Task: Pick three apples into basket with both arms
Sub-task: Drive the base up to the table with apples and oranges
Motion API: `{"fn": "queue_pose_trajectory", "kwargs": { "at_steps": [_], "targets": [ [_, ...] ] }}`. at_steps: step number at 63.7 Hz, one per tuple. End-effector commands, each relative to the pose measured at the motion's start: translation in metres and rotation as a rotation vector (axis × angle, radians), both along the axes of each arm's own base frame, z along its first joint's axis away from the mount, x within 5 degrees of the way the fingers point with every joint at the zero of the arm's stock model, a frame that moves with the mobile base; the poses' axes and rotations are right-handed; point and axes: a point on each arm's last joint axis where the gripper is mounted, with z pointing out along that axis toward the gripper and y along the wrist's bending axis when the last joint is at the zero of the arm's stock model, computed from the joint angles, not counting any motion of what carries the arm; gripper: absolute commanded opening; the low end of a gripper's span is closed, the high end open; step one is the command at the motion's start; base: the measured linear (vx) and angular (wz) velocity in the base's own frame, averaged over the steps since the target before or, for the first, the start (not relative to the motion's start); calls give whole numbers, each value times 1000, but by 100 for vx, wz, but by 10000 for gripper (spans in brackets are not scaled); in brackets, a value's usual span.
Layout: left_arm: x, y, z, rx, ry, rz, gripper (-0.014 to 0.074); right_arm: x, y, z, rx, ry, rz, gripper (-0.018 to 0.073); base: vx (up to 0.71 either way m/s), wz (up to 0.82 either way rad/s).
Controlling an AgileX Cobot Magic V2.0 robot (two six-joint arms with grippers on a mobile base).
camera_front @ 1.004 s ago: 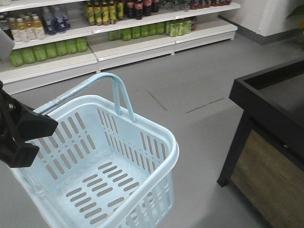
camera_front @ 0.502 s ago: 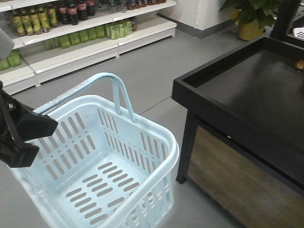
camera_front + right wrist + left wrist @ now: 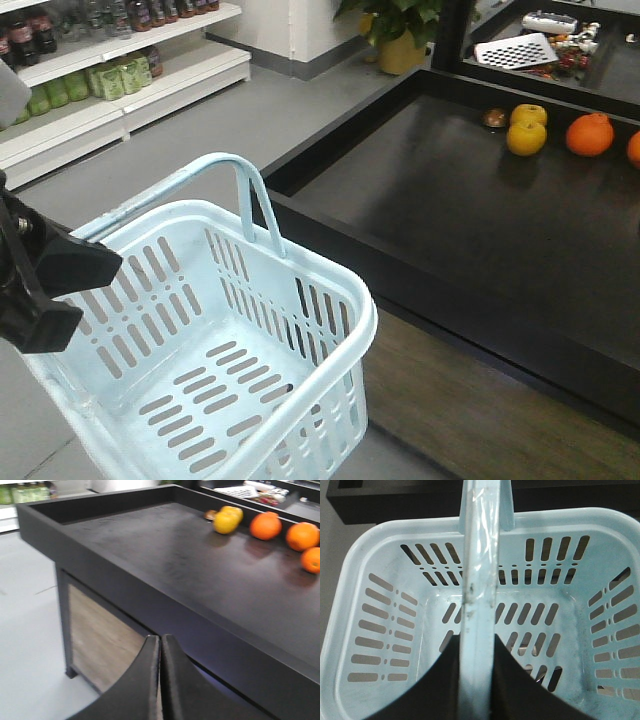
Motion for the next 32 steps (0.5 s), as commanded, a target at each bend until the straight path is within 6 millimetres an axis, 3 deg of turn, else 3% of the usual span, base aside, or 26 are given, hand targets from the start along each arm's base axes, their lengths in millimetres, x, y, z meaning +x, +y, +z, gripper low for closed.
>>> {"fn": "queue_pose_trajectory", "kwargs": {
  "at_steps": [1,32],
  "targets": [
    [-2,-1,18,-87,-89,12,-7,0,0,17,-17,-110,0,-8,10,-41],
    [-2,-1,18,-87,-89,12,-7,0,0,17,-17,-110,0,-8,8,-36]
  ]
}}
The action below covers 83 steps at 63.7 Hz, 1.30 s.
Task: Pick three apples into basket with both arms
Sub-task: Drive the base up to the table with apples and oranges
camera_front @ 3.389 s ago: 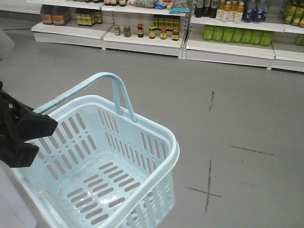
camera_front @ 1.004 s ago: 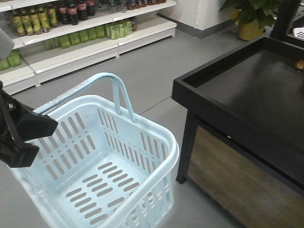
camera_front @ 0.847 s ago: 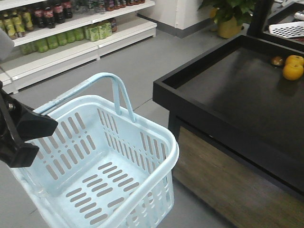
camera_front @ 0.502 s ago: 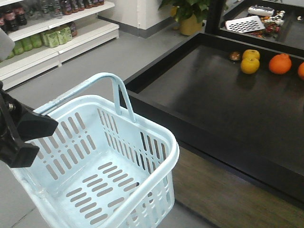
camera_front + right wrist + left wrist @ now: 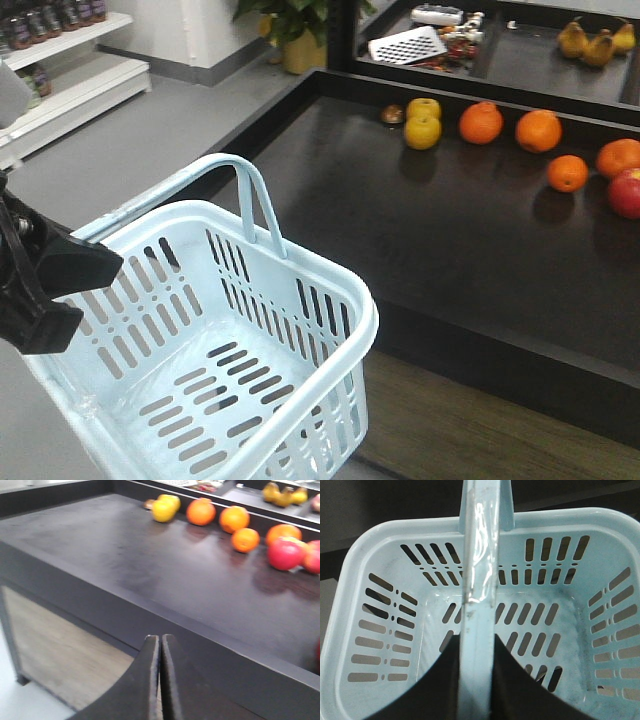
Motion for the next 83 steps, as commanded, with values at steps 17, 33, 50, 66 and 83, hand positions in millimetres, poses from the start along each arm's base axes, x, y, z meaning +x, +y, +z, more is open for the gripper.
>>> {"fn": "queue_pose_trajectory", "kwargs": {
  "at_steps": [17,33,50,66,83],
  "targets": [
    [-2,-1,18,-87,-89,12,-7,0,0,17,-17,-110,0,-8,8,-36],
    [-2,-1,18,-87,-89,12,-7,0,0,17,-17,-110,0,-8,7,-33],
    [-2,-1,18,-87,-89,12,-7,0,0,17,-17,-110,0,-8,6,-23],
    [-2,-1,18,-87,-89,12,-7,0,0,17,-17,-110,0,-8,5,-14],
    [-2,-1,18,-87,-89,12,-7,0,0,17,-17,-110,0,-8,5,-5]
  ]
}}
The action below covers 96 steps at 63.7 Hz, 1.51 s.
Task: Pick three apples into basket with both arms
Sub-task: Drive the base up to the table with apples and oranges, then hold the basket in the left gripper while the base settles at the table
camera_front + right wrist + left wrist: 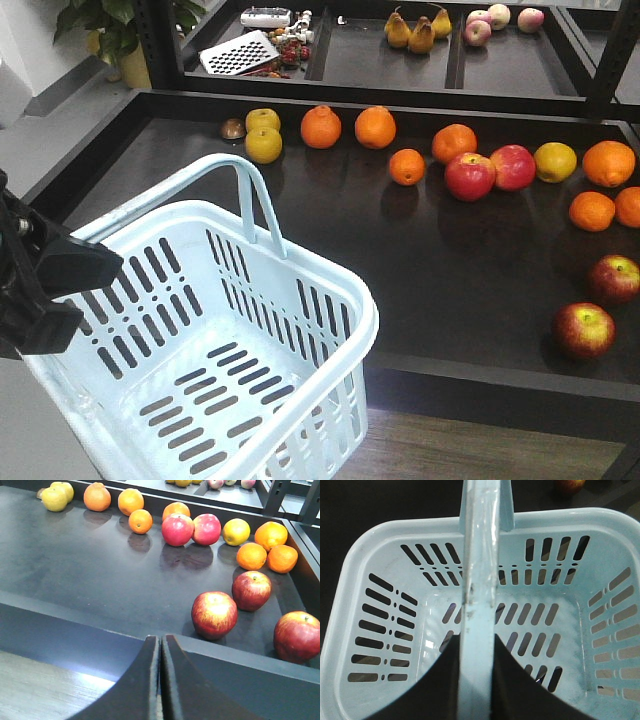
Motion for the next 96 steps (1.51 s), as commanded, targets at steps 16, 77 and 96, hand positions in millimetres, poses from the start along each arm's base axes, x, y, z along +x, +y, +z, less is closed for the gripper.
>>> {"fn": "queue_pose_trajectory", "kwargs": {
  "at_steps": [16,77,96],
  "targets": [
    [-2,-1,18,-87,-89,12,-7,0,0,17,-17,-110,0,-8,8,-3],
    [-2,-1,18,-87,-89,12,-7,0,0,17,-17,-110,0,-8,11,-11],
    [-2,-1,18,-87,-89,12,-7,0,0,17,-17,-110,0,-8,8,-8]
  ]
}}
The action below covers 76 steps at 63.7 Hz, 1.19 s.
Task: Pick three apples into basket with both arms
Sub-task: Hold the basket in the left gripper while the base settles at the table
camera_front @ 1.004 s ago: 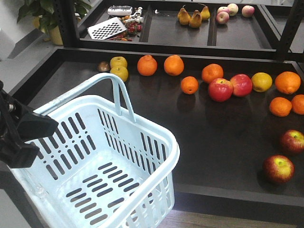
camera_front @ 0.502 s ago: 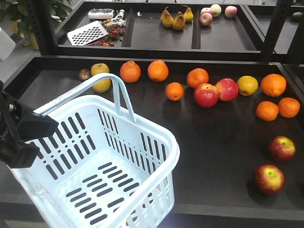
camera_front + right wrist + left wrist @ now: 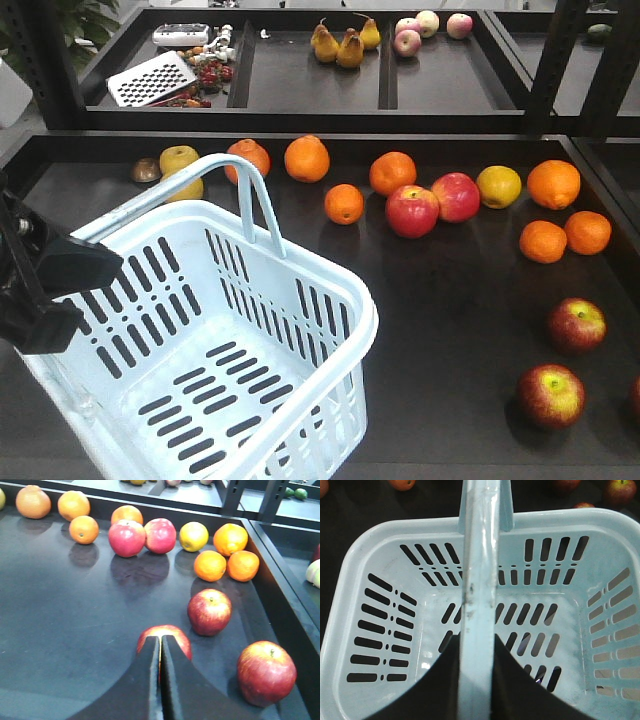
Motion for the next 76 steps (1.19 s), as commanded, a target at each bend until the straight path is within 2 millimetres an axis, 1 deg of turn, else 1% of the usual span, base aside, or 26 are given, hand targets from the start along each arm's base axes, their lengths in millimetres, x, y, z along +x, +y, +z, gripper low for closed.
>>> {"fn": "queue_pose_trajectory", "kwargs": {
  "at_steps": [1,76],
  "targets": [
    [-2,-1,18,-87,-89,12,-7,0,0,17,-17,-110,0,-8,7,-8],
    [-2,-1,18,-87,-89,12,-7,0,0,17,-17,-110,0,-8,4,-4]
  ]
}}
